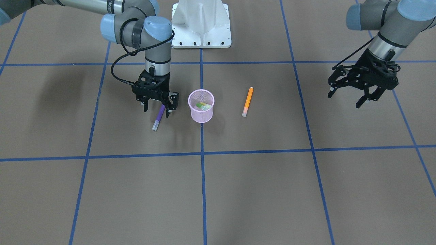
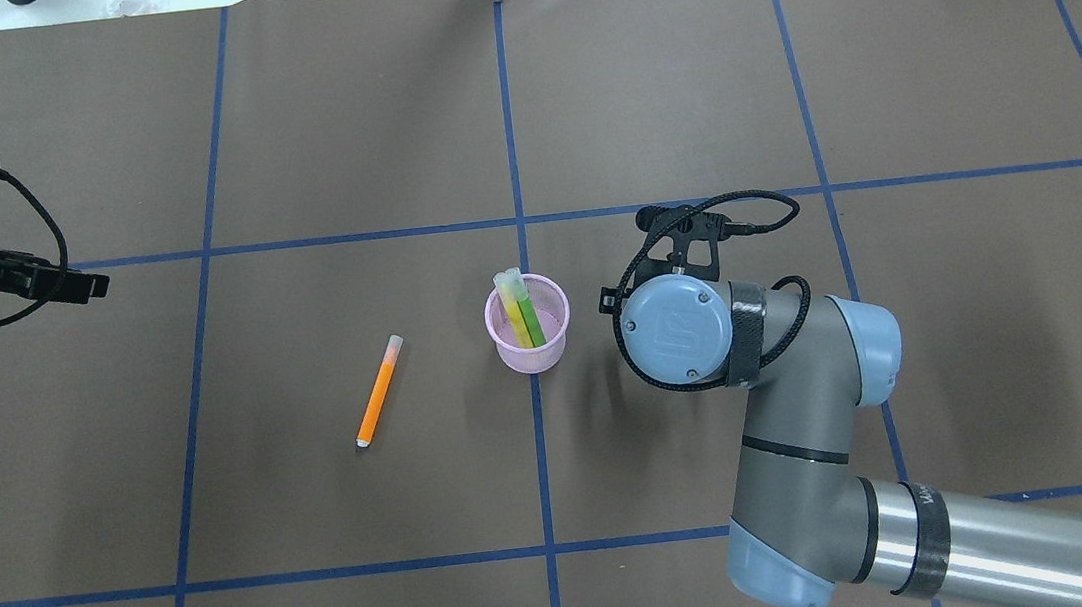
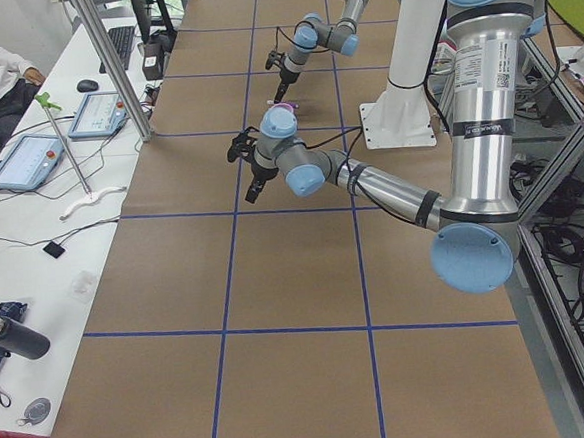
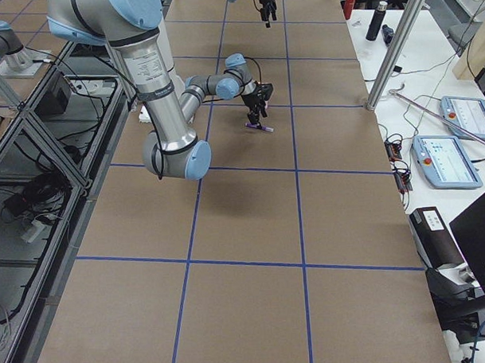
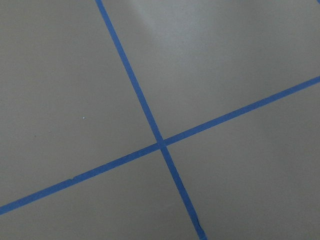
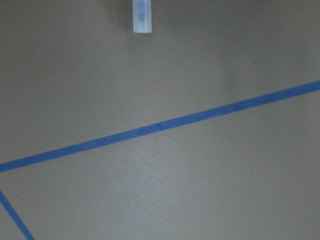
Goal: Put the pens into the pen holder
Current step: 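Grasp the purple marker upright with the right gripper, then carry the purple marker with the right gripper over the pink cup, then lower the purple marker into the cup and open the right gripper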
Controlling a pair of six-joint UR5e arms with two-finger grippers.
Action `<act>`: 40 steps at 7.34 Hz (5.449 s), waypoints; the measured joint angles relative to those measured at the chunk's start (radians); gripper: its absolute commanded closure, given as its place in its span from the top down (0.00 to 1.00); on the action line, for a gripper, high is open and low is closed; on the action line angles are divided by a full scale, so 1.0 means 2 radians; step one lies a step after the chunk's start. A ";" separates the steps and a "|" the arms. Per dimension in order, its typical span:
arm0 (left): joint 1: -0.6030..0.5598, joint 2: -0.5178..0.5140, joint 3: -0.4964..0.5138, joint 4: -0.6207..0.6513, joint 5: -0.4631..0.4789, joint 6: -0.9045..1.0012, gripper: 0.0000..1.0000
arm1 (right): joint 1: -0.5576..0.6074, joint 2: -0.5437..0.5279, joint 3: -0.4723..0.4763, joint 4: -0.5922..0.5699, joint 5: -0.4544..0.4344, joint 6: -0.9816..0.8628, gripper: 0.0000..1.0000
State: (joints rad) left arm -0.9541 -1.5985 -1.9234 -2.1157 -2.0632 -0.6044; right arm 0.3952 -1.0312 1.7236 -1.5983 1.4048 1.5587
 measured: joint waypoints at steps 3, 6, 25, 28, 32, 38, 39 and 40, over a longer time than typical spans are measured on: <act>0.000 0.000 0.001 -0.002 0.000 -0.003 1.00 | -0.015 0.000 0.003 -0.020 0.000 0.001 0.62; 0.001 0.000 0.001 -0.002 0.001 -0.003 1.00 | -0.026 0.001 0.001 -0.021 -0.001 0.001 0.52; 0.003 -0.008 0.007 -0.003 0.002 -0.004 1.00 | -0.009 0.021 0.102 0.018 -0.084 -0.151 0.00; 0.003 -0.008 0.010 -0.003 0.002 -0.004 1.00 | -0.041 0.040 0.045 0.079 -0.170 -0.144 0.00; 0.003 -0.008 0.011 -0.004 0.002 -0.003 1.00 | -0.070 0.048 0.017 0.107 -0.223 -0.144 0.00; 0.004 -0.009 0.011 -0.004 0.002 -0.003 1.00 | -0.101 0.041 0.010 0.111 -0.252 -0.143 0.21; 0.004 -0.009 0.011 -0.004 0.002 -0.003 1.00 | -0.101 0.041 0.008 0.111 -0.253 -0.143 0.39; 0.004 -0.009 0.011 -0.004 0.002 -0.003 1.00 | -0.102 0.041 0.007 0.111 -0.253 -0.142 0.48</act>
State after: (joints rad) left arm -0.9465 -1.6172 -1.9022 -2.1230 -2.0586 -0.6105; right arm 0.1919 -0.9488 1.7374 -1.3762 0.8990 1.2742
